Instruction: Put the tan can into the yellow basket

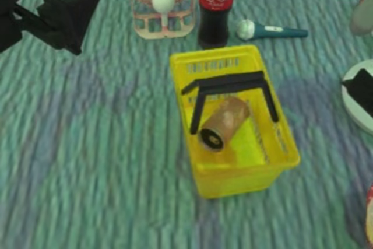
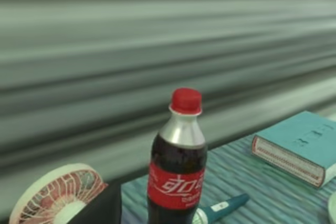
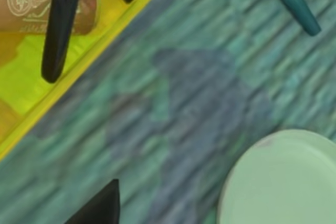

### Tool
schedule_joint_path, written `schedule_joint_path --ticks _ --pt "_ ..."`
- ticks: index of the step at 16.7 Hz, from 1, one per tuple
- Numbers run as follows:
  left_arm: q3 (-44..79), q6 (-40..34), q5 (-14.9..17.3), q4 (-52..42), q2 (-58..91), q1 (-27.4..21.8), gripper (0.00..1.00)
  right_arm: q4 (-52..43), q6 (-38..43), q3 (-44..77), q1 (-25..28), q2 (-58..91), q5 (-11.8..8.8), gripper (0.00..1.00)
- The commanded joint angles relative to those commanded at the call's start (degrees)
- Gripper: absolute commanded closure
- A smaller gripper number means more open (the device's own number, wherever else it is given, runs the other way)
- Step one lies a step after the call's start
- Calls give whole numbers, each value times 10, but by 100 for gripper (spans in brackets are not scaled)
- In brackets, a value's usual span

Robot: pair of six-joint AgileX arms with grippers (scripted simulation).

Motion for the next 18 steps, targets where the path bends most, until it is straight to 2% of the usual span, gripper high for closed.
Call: schedule_joint_path --ticks 6,10,12,14,18 --pt "-220 9 -194 -165 -384 44 0 -235 -159 352 99 363 -1 0" --pt "-329 29 -292 -236 -571 63 0 -345 -237 524 147 529 0 0" --pt "-365 39 -327 -258 -630 68 0 -382 -264 581 164 581 1 0" --pt "-388 46 -349 -270 -664 71 0 -403 -280 612 174 609 2 0" --pt "-394 48 -355 -273 -673 72 0 -408 -285 621 177 617 2 0"
